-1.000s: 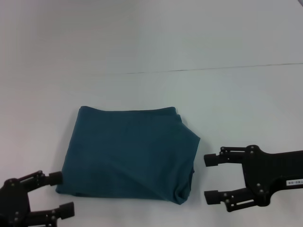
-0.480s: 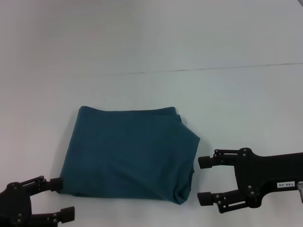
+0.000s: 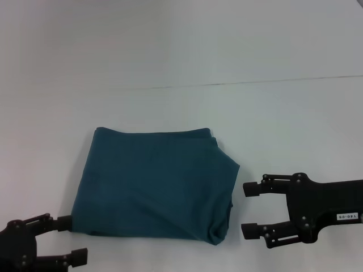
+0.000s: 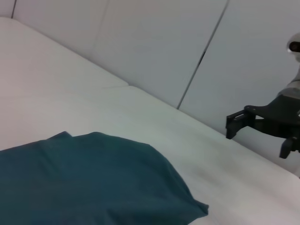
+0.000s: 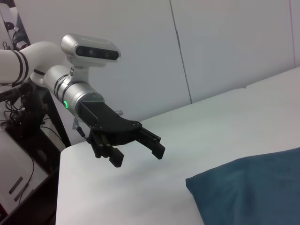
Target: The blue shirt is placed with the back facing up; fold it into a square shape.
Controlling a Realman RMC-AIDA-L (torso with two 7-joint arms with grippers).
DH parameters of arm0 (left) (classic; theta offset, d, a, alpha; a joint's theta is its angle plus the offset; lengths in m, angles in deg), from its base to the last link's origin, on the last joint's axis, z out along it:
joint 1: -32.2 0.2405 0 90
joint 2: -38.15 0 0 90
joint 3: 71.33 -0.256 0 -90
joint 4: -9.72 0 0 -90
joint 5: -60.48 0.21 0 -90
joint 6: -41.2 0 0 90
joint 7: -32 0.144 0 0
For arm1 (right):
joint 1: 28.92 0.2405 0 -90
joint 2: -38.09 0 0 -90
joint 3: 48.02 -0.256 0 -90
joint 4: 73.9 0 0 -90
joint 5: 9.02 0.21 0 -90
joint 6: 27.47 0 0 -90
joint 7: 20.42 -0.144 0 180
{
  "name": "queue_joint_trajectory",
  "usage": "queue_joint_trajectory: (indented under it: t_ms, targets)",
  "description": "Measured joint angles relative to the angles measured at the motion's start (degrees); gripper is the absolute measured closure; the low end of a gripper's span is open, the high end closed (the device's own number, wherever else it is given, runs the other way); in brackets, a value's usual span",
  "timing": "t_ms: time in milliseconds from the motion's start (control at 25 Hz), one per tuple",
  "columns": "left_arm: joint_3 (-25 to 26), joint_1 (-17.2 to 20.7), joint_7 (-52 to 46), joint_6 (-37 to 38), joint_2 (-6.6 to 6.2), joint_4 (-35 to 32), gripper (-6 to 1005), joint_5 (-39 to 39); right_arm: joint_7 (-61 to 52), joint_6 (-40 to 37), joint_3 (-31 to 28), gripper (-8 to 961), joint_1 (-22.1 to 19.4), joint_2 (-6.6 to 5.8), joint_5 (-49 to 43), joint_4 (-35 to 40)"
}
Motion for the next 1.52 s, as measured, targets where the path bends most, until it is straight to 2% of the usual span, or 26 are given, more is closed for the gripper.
queue_joint_trajectory:
  t_ms: [440,1520]
  targets:
    - [-0.4,-1.2,-1.8,-2.5,-0.24,-0.1,52,1.6,-0.4,0.2,-0.5,50,0.1,-0.07,-0.1,-0.1]
    - [-0.5,-1.4,-2.0,-3.6,-0.31,0.3,52,3.2,0.3,1.5,-0.1,53,0.7,0.05,-0.6,-2.1]
